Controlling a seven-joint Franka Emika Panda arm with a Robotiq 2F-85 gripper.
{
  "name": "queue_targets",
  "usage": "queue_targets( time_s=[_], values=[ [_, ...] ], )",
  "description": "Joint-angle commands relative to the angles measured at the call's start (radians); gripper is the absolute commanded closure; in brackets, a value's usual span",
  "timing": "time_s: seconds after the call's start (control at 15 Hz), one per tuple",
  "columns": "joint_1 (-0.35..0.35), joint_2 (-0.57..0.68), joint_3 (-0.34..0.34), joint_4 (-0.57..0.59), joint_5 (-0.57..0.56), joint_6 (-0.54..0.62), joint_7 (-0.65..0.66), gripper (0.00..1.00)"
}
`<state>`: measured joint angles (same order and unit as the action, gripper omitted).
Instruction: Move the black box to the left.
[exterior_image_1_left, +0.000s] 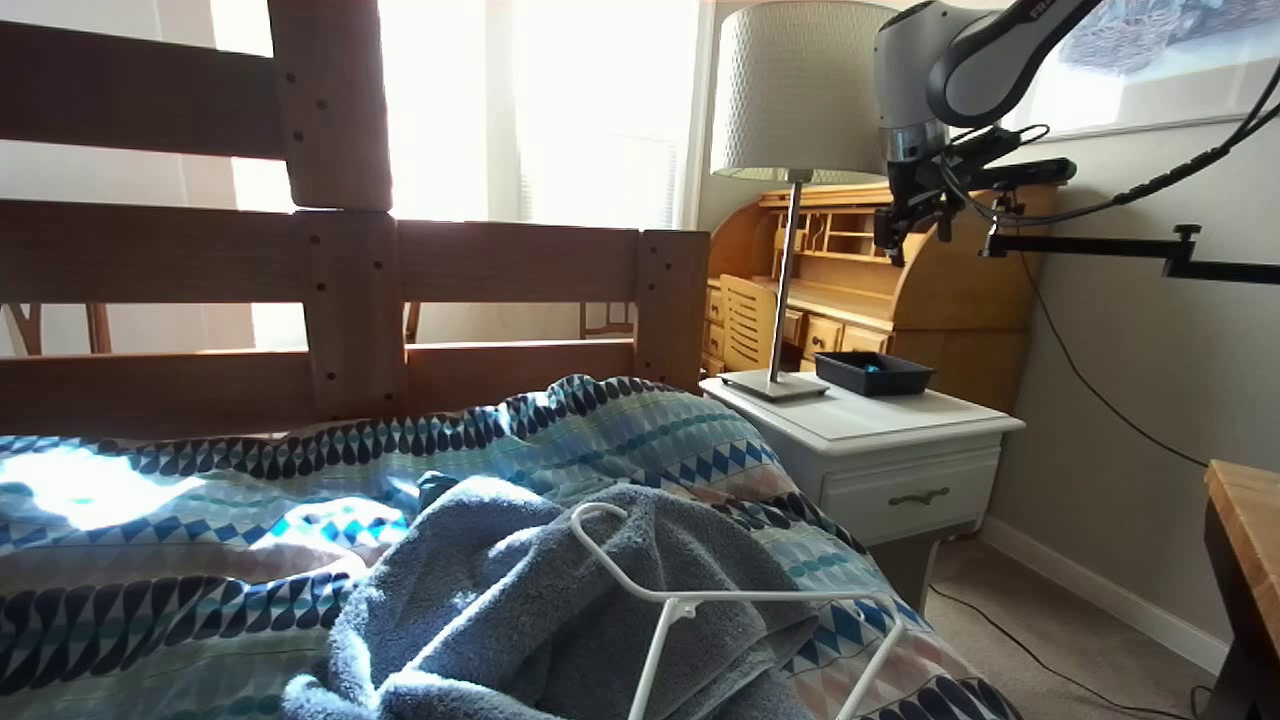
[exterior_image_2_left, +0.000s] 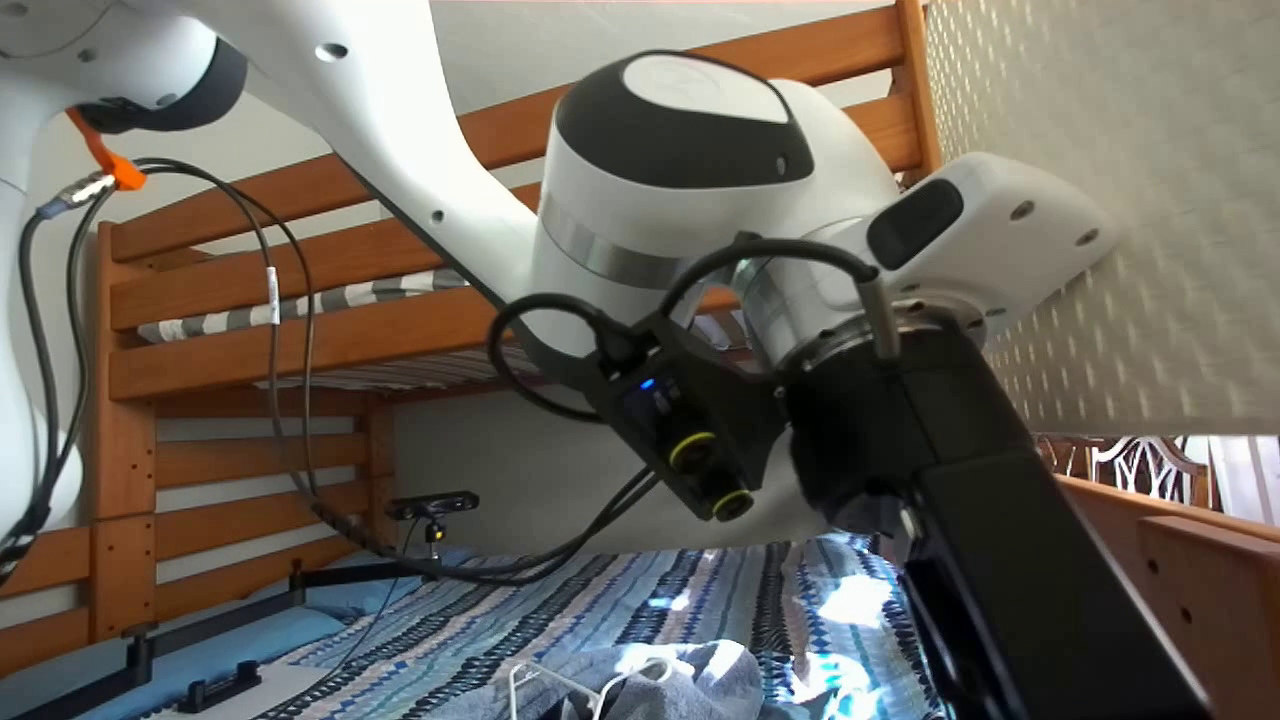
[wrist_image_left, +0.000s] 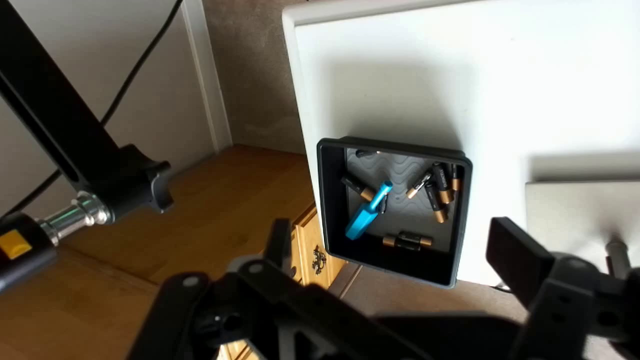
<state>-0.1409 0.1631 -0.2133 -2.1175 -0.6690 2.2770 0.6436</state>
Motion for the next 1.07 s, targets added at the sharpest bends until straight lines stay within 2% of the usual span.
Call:
queue_targets(
  time_s=[0.0, 0.2, 0.53, 1.0],
  values=[
    [-0.016, -0.006, -0.034, -0.039, -0.086, 0.127, 0.031, 0.00],
    [-0.045, 0.015, -0.070, -0.064, -0.107, 0.222, 0.007, 0.00],
    [-0.090, 0.074, -0.110, -0.084, -0.056, 0.363, -0.069, 0.00],
    [-0.056, 0.188, -0.169, -0.062, -0.085, 0.519, -0.060, 0.00]
  ],
)
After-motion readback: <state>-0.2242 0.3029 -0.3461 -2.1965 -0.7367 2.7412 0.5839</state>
